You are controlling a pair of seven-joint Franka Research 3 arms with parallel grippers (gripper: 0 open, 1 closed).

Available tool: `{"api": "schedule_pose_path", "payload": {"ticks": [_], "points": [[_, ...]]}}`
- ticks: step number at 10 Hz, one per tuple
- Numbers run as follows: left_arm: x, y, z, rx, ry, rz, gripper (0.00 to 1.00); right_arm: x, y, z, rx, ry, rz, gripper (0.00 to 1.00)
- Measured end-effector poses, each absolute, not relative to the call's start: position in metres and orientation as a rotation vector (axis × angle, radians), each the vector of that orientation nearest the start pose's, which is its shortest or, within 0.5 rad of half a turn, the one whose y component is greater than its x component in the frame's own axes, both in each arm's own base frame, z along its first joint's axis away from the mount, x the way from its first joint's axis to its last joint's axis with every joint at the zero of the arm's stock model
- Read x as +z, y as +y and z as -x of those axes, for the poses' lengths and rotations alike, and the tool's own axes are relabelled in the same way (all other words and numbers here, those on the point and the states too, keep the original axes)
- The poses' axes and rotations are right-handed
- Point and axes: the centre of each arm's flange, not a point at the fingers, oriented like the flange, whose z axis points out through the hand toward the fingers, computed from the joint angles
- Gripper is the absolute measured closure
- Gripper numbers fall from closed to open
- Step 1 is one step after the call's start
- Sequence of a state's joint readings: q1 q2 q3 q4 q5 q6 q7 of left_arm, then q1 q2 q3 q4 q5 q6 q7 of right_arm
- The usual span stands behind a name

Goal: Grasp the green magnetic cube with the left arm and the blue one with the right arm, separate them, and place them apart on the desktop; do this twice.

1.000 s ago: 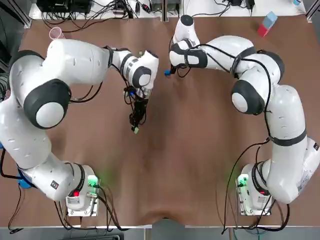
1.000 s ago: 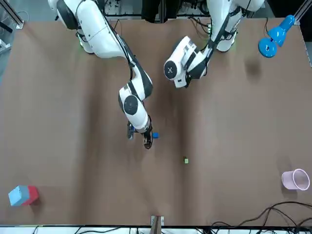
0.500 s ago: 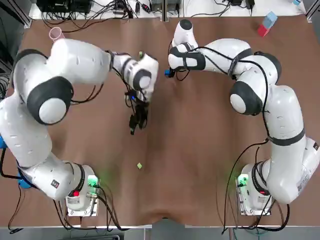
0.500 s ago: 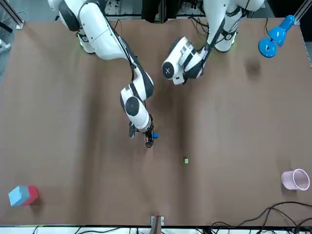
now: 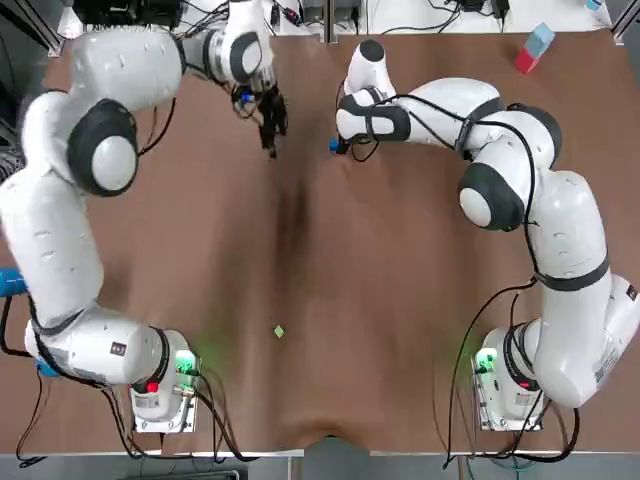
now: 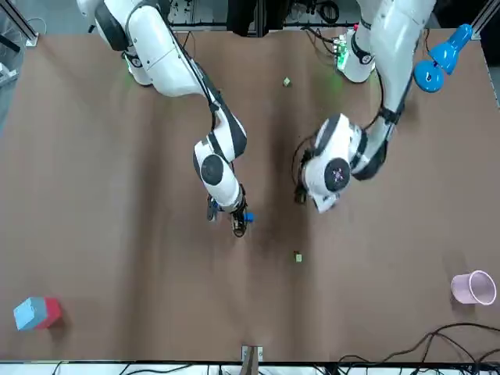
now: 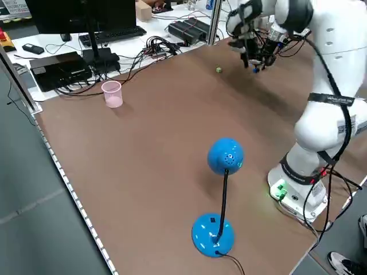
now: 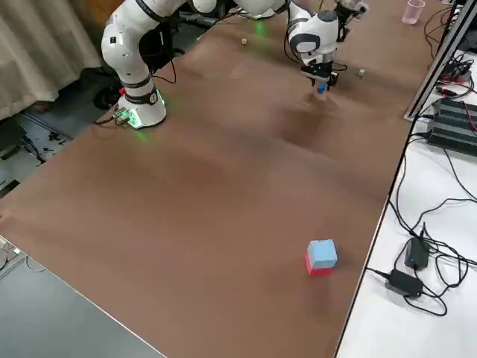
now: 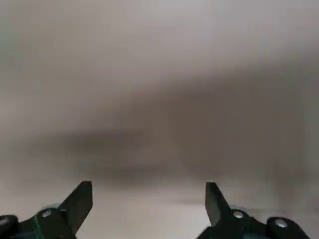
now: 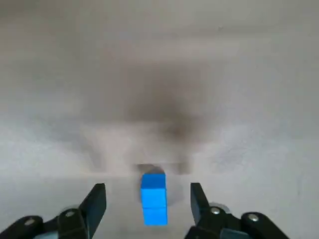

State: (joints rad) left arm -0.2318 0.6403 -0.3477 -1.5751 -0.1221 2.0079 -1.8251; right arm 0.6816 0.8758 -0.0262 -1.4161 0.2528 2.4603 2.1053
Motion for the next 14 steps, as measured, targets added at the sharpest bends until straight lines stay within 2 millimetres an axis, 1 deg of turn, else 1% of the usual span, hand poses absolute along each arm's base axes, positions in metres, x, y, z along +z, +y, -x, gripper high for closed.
{"api": "schedule_pose_path", "payload": {"ticks": [1, 2, 3, 4, 5, 7, 8, 9, 10, 12, 14], "points": [[0.264, -0.365, -0.596, 0.545, -1.975, 2.39, 0.0, 0.189, 0.451, -0.59, 0.176, 2.141, 2.021, 0.22], [0.255, -0.373, -0.606, 0.527, -2.047, 2.416, 0.0, 0.188, 0.444, -0.594, 0.175, 2.151, 2.023, 0.22], [0.246, -0.38, -0.611, 0.508, -2.11, 2.434, 0.0, 0.188, 0.438, -0.598, 0.176, 2.155, 2.028, 0.22], [0.238, -0.392, -0.61, 0.493, -2.162, 2.448, 0.0, 0.187, 0.436, -0.598, 0.177, 2.153, 2.036, 0.22], [0.23, -0.409, -0.605, 0.475, -2.203, 2.468, 0.0, 0.184, 0.434, -0.597, 0.176, 2.141, 2.059, 0.22], [0.208, -0.439, -0.587, 0.401, -2.196, 2.501, 0.0, 0.179, 0.429, -0.594, 0.173, 2.121, 2.099, 0.22], [0.198, -0.448, -0.579, 0.367, -2.184, 2.499, 0.03, 0.178, 0.426, -0.594, 0.17, 2.118, 2.108, 0.22], [0.192, -0.45, -0.577, 0.357, -2.178, 2.496, 0.08, 0.179, 0.423, -0.595, 0.164, 2.11, 2.117, 0.22], [0.188, -0.449, -0.579, 0.354, -2.188, 2.494, 0.08, 0.18, 0.418, -0.597, 0.154, 2.103, 2.126, 0.22], [0.184, -0.445, -0.584, 0.339, -2.232, 2.494, 0.13, 0.184, 0.41, -0.599, 0.147, 2.095, 2.135, 0.22], [0.176, -0.45, -0.58, 0.347, -2.273, 2.459, 0.14, 0.184, 0.408, -0.599, 0.146, 2.09, 2.143, 0.22]]}}
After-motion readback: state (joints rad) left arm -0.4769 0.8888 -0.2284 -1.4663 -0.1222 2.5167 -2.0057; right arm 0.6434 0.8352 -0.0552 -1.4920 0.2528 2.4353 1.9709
